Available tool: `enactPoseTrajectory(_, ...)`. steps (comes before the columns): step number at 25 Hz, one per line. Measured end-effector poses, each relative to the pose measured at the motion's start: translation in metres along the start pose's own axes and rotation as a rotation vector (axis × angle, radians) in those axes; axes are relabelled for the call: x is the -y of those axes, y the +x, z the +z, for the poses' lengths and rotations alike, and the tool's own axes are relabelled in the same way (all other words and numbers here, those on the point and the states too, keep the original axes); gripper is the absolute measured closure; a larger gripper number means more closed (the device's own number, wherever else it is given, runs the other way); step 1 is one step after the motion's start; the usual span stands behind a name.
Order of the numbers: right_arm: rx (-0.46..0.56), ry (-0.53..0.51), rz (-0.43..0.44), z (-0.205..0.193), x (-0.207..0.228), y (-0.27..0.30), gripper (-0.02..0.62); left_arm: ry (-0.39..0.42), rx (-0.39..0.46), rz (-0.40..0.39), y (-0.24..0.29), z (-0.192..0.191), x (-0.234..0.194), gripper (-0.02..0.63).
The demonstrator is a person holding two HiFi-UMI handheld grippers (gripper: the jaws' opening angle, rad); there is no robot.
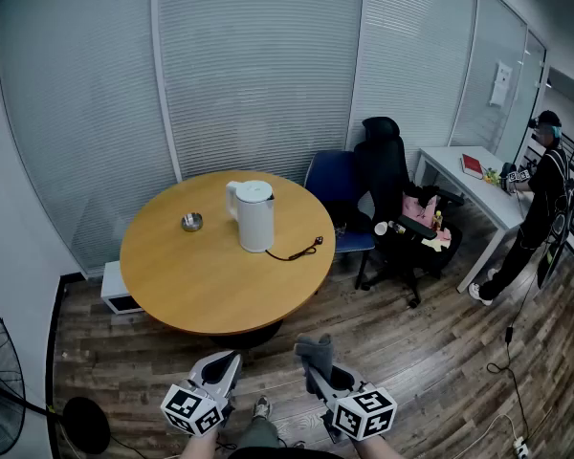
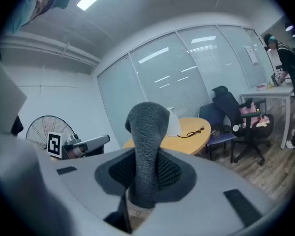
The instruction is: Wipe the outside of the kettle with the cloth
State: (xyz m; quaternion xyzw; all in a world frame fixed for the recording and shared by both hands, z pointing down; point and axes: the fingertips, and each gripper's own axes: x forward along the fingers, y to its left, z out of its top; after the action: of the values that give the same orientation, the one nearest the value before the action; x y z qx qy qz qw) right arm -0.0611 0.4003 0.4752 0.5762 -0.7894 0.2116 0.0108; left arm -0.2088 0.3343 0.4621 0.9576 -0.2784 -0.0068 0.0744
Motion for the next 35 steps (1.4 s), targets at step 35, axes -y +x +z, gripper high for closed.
enactPoseTrajectory(35,0.159,0.153,-0.219,0.102,0.056,0.260,0.491,-0.006,0.038,-0.256,0.161,0.054,-0.250,0.371)
